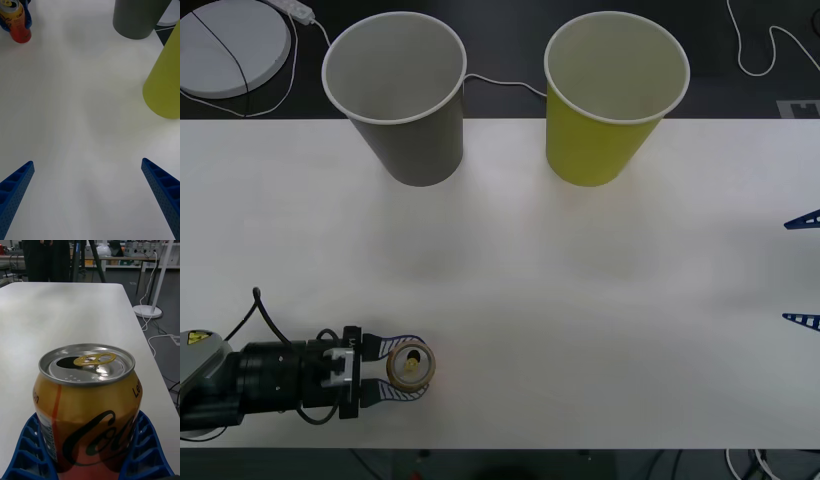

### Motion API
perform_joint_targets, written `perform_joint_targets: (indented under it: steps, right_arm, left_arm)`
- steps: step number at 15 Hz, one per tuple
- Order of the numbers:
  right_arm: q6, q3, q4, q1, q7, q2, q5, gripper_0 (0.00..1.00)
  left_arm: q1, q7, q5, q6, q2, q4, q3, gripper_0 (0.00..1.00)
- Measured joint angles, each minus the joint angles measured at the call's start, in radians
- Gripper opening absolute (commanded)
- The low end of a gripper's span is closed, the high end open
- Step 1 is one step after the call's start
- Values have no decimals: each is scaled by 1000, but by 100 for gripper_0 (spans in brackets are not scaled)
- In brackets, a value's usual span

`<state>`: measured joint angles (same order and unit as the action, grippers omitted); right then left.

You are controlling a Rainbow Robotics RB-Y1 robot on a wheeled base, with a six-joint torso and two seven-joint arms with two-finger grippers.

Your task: Put the can into the green bin and the plastic bottle into the gray bin

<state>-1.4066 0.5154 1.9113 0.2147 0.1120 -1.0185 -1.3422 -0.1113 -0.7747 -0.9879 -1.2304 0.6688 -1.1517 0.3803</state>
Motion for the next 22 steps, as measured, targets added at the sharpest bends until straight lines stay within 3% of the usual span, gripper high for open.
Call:
perform_joint_targets:
  steps: [4,8,14,17,19,22]
  right_arm:
    - [0,0,0,0,0,0,0,100]
    - [0,0,0,0,0,0,0,100]
    - [0,0,0,0,0,0,0,100]
    - [0,0,0,0,0,0,0,100]
    - [0,0,0,0,0,0,0,100]
    - [0,0,0,0,0,0,0,100]
  left_arm:
    - [0,37,28,-12,12,-11,-1,0]
    - [1,237,4,-5,88,-116,-21,0]
    - [22,678,-240,12,196,-367,-178,0]
    - [101,993,-432,3,235,-625,-322,0]
    - [126,1187,-531,-45,246,-768,-403,0]
    - [80,1410,-581,-150,249,-860,-480,0]
